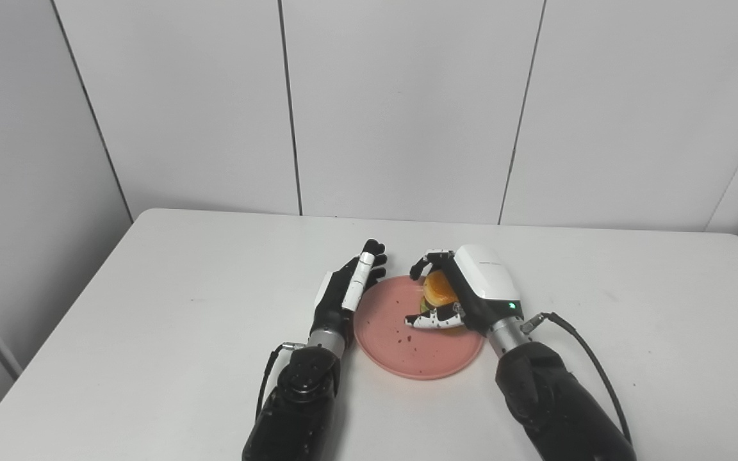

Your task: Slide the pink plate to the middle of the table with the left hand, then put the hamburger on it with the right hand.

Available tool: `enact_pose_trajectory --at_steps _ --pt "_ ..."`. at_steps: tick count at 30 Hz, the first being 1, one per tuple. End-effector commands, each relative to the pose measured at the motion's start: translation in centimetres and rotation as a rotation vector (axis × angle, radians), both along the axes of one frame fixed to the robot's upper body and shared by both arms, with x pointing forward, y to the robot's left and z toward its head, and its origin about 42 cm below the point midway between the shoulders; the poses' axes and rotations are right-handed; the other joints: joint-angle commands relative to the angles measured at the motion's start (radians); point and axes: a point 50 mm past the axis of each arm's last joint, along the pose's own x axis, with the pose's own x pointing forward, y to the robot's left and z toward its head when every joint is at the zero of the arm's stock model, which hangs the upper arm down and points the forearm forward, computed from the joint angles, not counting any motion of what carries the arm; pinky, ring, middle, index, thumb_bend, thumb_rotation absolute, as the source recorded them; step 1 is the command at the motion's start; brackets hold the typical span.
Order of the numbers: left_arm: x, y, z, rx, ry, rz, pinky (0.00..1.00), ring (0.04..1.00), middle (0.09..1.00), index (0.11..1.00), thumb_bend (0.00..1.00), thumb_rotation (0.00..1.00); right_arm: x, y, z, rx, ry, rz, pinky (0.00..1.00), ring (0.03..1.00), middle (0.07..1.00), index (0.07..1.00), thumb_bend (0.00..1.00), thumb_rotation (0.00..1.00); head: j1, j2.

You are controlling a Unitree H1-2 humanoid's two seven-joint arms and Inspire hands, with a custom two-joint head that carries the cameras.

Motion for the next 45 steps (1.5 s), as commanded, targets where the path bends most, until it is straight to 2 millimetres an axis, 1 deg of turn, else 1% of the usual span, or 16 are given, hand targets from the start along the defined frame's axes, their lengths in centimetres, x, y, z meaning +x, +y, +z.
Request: enact_pose_trajectory --at_steps 1,4,8,17,22,24,25,26,27,28,29,32,35,37,43,45 --pt "0.9 -1.0 1.8 -0.016 -0.032 -0.015 0.9 0.856 0.856 0.823 0.82 0.95 0.9 1.5 3.0 0.033 -0.103 0.053 0.3 0.355 0.413 0.502 0.52 0.0 0.0 0.0" --pt "0.9 -1.0 1.8 -0.022 -0.026 -0.012 0.93 0.868 0.865 0.832 0.82 0.94 0.9 1.5 2.2 0.026 -0.082 0.057 0.31 0.378 0.433 0.499 0.52 0.0 0.001 0.0" --pt "1.0 -1.0 1.8 -0.018 -0.026 -0.01 0.91 0.867 0.866 0.834 0.82 0.95 0.8 1.5 1.0 0.015 -0.062 0.072 0.28 0.344 0.411 0.5 0.52 0.0 0.003 0.001" --pt "1.1 -1.2 1.9 -0.023 -0.024 -0.01 0.89 0.867 0.867 0.834 0.84 0.94 0.9 1.1 0.0 0.017 -0.03 0.094 0.27 0.339 0.428 0.489 0.52 0.0 0.004 0.001" --pt "1.1 -1.2 1.9 -0.014 -0.033 -0.015 0.9 0.862 0.86 0.833 0.83 0.94 0.7 0.7 0.2 0.043 -0.01 0.162 0.32 0.405 0.475 0.494 0.52 0.0 0.006 -0.001" --pt "1.1 -1.2 2.0 -0.012 -0.04 -0.017 0.88 0.856 0.858 0.83 0.82 0.94 0.5 0.5 0.3 0.052 -0.008 0.196 0.38 0.473 0.487 0.498 0.52 0.01 0.006 0.0" --pt "1.1 -1.2 2.0 -0.01 -0.044 -0.017 0.86 0.852 0.858 0.827 0.81 0.94 0.5 0.4 0.3 0.054 -0.008 0.209 0.47 0.567 0.605 0.604 0.66 0.14 0.006 0.0" --pt "1.1 -1.2 2.0 -0.007 -0.046 -0.018 0.85 0.851 0.858 0.826 0.81 0.94 0.4 0.3 0.4 0.05 -0.008 0.223 0.5 0.599 0.646 0.64 0.7 0.19 0.006 0.0" --pt "1.1 -1.1 2.0 -0.006 -0.047 -0.018 0.82 0.853 0.859 0.83 0.81 0.95 0.3 0.2 0.5 0.046 -0.007 0.233 0.6 0.692 0.724 0.706 0.74 0.25 0.006 0.0" --pt "1.1 -1.1 2.0 0.0 -0.048 -0.02 0.82 0.862 0.862 0.837 0.81 0.96 0.2 0.0 0.6 0.036 -0.001 0.242 0.72 0.798 0.808 0.767 0.78 0.31 0.005 -0.001" --pt "1.1 -1.1 1.9 0.006 -0.047 -0.02 0.82 0.864 0.863 0.839 0.81 0.96 0.2 -0.1 0.7 0.025 0.004 0.248 0.74 0.815 0.822 0.776 0.79 0.32 0.005 -0.001" --pt "1.1 -1.0 1.8 0.012 -0.042 -0.017 0.82 0.865 0.861 0.837 0.82 0.96 0.1 -0.6 1.0 0.0 0.013 0.261 0.95 0.951 0.926 0.837 0.82 0.39 0.004 0.0" --pt "1.0 -1.1 1.8 0.01 -0.037 -0.015 0.82 0.857 0.859 0.843 0.82 0.96 0.1 -1.2 1.3 -0.007 0.01 0.274 1.0 0.993 0.971 0.866 0.84 0.48 0.004 0.001" --pt "1.0 -1.1 1.8 0.012 -0.038 -0.018 0.84 0.857 0.857 0.841 0.82 0.96 0.1 -1.5 1.6 -0.007 -0.001 0.28 1.0 0.999 0.995 0.891 0.88 0.6 0.003 0.001" --pt "0.9 -1.1 1.8 -0.02 -0.021 -0.022 0.87 0.877 0.866 0.83 0.81 0.94 0.2 -2.4 2.3 0.049 -0.098 0.255 1.0 1.0 1.0 0.923 0.99 0.83 0.004 0.002" --pt "0.8 -1.1 1.8 -0.024 -0.018 -0.021 0.88 0.885 0.869 0.828 0.82 0.93 0.2 -2.7 2.6 0.075 -0.122 0.243 1.0 1.0 1.0 0.934 0.99 0.88 0.004 0.002"
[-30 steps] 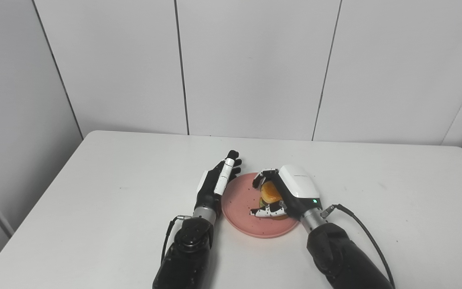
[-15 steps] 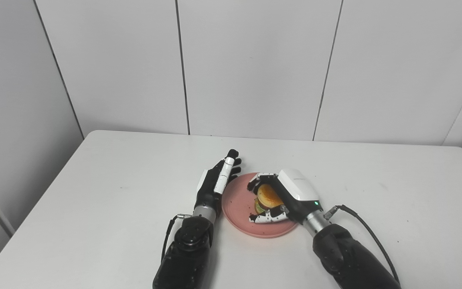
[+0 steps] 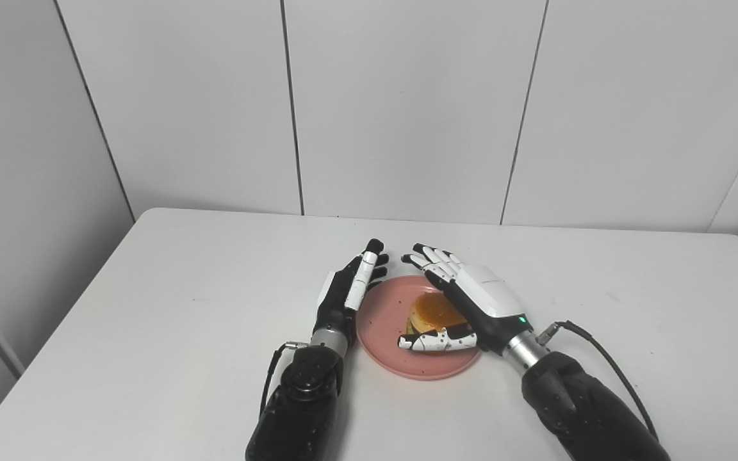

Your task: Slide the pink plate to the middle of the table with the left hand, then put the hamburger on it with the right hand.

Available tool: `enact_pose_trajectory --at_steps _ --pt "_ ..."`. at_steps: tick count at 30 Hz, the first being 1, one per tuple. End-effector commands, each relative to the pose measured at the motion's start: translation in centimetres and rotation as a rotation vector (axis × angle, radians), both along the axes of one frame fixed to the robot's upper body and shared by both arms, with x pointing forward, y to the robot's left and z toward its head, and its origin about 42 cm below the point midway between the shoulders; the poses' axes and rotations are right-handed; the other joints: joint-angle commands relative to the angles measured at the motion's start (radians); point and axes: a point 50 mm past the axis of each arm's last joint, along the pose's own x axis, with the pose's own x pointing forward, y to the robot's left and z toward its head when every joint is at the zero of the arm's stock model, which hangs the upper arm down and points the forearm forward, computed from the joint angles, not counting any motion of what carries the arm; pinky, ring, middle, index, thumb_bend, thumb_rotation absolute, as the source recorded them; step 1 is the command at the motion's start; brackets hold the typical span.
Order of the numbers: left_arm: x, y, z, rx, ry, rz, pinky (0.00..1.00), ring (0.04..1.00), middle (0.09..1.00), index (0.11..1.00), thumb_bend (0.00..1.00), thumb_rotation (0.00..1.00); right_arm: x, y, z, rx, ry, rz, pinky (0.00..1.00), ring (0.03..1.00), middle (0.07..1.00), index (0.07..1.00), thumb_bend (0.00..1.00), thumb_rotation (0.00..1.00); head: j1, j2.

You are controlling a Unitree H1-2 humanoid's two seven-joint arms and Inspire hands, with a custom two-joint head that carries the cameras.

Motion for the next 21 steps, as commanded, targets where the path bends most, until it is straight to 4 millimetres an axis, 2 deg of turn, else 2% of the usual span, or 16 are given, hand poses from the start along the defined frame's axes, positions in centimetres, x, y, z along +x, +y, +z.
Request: enact_pose_trajectory --at_steps 1,4,6,7,9,13,14,16,18,21 --pt "0.6 -0.9 1.6 -0.017 -0.025 -0.022 0.88 0.89 0.87 0.826 0.82 0.93 0.6 0.0 3.0 0.077 -0.118 0.015 1.0 1.0 1.0 0.943 0.98 0.91 0.001 0.0" --pt "0.6 -0.8 1.7 -0.018 -0.026 -0.016 0.9 0.886 0.871 0.819 0.83 0.94 0.7 -0.7 3.4 0.137 -0.155 -0.014 1.0 1.0 1.0 0.94 0.95 0.97 0.0 0.0" --pt "0.6 -0.7 1.7 -0.019 -0.028 -0.009 0.9 0.878 0.873 0.818 0.83 0.94 0.8 -1.2 3.5 0.2 -0.162 -0.043 0.93 0.975 0.976 0.914 0.92 0.99 -0.001 0.001" --pt "0.6 -0.6 1.7 -0.02 -0.031 -0.005 0.9 0.874 0.874 0.826 0.83 0.94 0.8 -1.4 3.5 0.229 -0.162 -0.063 0.85 0.942 0.953 0.898 0.9 1.0 -0.002 0.001" --pt "0.6 -0.4 1.8 -0.024 -0.041 0.008 0.92 0.889 0.88 0.833 0.83 0.95 0.7 -1.7 3.3 0.294 -0.149 -0.095 0.79 0.91 0.929 0.887 0.88 1.0 -0.002 0.0" --pt "0.6 0.0 1.8 -0.005 -0.091 0.072 0.92 0.893 0.874 0.824 0.83 0.95 0.5 -1.9 2.6 0.524 -0.056 -0.151 0.8 0.894 0.907 0.874 0.83 1.0 -0.002 -0.001" --pt "0.6 0.1 1.7 0.001 -0.104 0.087 0.91 0.886 0.862 0.808 0.83 0.94 0.5 -2.0 2.4 0.576 -0.03 -0.159 0.81 0.878 0.897 0.872 0.78 1.0 -0.002 -0.001" --pt "0.5 0.1 1.6 -0.007 -0.132 0.121 0.92 0.891 0.862 0.811 0.83 0.94 0.6 -2.0 1.7 0.76 0.073 -0.179 0.82 0.869 0.89 0.873 0.75 1.0 -0.002 -0.001" --pt "0.3 0.2 1.4 -0.009 -0.16 0.15 0.95 0.91 0.877 0.829 0.84 0.95 0.8 -2.1 1.0 0.94 0.198 -0.24 0.84 0.872 0.895 0.877 0.78 1.0 0.0 0.002" --pt "0.1 0.3 1.0 -0.01 -0.186 0.184 0.99 0.946 0.914 0.874 0.86 0.97 1.0 -2.2 0.4 1.108 0.305 -0.288 0.87 0.882 0.906 0.887 0.84 1.0 0.0 0.003"
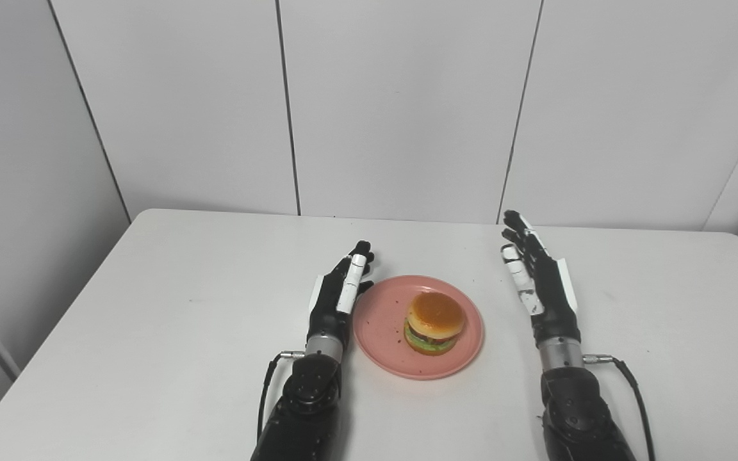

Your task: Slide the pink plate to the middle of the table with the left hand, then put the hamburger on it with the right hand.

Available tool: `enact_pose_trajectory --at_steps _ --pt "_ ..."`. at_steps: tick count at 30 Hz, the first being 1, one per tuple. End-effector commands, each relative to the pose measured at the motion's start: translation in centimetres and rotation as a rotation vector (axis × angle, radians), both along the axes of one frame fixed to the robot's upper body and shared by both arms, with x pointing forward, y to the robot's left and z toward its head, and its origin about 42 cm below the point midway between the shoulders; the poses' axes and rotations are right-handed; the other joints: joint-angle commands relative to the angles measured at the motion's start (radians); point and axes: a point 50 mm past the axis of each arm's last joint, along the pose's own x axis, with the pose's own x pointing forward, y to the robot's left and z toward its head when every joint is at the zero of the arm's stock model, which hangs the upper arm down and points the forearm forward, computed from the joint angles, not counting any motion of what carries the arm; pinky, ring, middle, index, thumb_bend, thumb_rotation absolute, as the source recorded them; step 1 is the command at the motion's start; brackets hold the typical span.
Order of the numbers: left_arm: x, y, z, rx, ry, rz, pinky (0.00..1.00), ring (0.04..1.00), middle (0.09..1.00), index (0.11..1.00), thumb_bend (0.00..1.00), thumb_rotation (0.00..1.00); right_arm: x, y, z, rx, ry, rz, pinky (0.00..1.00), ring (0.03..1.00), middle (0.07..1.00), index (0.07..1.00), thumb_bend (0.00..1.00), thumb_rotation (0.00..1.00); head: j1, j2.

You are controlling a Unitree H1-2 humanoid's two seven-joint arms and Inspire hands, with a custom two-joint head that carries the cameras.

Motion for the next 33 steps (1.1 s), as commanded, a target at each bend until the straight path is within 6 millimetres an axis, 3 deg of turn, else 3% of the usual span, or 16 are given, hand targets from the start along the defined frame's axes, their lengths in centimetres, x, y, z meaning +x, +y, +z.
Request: enact_pose_trajectory --at_steps 1,7,13,33 --pt "0.9 0.0 2.0 0.007 -0.113 0.043 1.0 0.96 0.93 0.892 0.88 0.97 1.1 0.5 2.1 0.138 -0.003 0.02 0.87 0.886 0.909 0.89 0.86 1.0 0.001 0.002" --pt "0.7 0.4 1.0 0.018 -0.128 0.069 1.0 0.999 0.983 0.978 0.92 1.0 1.1 0.2 1.1 0.269 0.079 0.034 0.92 0.912 0.934 0.918 0.8 1.0 -0.006 0.003" --pt "1.0 0.8 0.3 0.01 -0.092 0.049 1.0 1.0 1.0 0.999 0.94 0.99 0.9 0.6 1.0 0.162 0.126 0.049 0.91 0.918 0.945 0.928 0.76 1.0 -0.018 0.004" --pt "1.1 1.2 -1.1 0.016 -0.058 0.079 1.0 1.0 1.0 1.0 0.92 0.98 1.0 0.1 0.5 -0.023 0.202 0.137 0.98 0.957 0.938 0.901 0.76 1.0 -0.018 0.014"
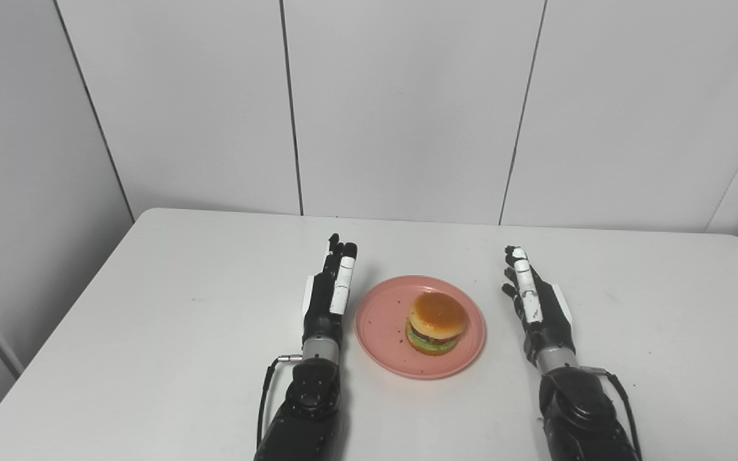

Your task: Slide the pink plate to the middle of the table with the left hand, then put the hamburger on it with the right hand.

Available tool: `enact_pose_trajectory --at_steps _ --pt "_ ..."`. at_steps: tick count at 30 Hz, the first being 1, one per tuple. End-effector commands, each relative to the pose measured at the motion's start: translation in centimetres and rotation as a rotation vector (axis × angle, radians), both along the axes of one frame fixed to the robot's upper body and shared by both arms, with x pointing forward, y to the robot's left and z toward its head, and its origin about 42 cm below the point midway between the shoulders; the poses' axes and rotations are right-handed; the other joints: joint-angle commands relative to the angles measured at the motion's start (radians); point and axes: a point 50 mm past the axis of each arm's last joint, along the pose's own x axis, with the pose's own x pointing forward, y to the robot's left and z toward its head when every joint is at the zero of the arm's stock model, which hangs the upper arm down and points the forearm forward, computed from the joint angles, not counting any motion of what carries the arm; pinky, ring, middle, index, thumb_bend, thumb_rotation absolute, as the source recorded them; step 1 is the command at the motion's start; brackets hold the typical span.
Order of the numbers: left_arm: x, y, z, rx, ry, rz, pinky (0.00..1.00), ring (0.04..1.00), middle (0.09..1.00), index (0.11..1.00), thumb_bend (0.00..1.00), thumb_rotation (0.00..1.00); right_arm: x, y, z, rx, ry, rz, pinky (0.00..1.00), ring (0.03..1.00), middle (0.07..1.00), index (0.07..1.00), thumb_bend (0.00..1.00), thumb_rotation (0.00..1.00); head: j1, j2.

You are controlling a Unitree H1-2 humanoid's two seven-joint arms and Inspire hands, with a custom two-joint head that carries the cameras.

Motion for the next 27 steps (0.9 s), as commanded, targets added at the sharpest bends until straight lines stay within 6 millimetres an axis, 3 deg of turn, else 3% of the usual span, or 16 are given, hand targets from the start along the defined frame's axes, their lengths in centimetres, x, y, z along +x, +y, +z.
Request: enact_pose_trajectory --at_steps 1,14,27 --pt "0.1 0.6 0.2 0.013 -0.011 0.026 1.0 1.0 1.0 1.0 0.92 0.98 0.8 0.4 1.6 -0.008 -0.055 0.023 0.98 0.954 0.936 0.9 0.76 1.0 0.001 0.001" --pt "-0.5 0.5 -0.4 0.016 -0.007 0.038 1.0 1.0 0.986 0.996 0.89 0.98 0.8 0.3 0.1 0.006 -0.036 0.002 0.98 0.952 0.943 0.911 0.77 1.0 -0.008 -0.001" --pt "-0.9 1.5 -0.4 0.035 -0.003 0.033 1.0 0.993 0.974 0.963 0.88 0.96 0.1 1.6 -0.5 0.042 -0.046 -0.019 0.96 0.935 0.937 0.909 0.8 1.0 -0.073 0.002"
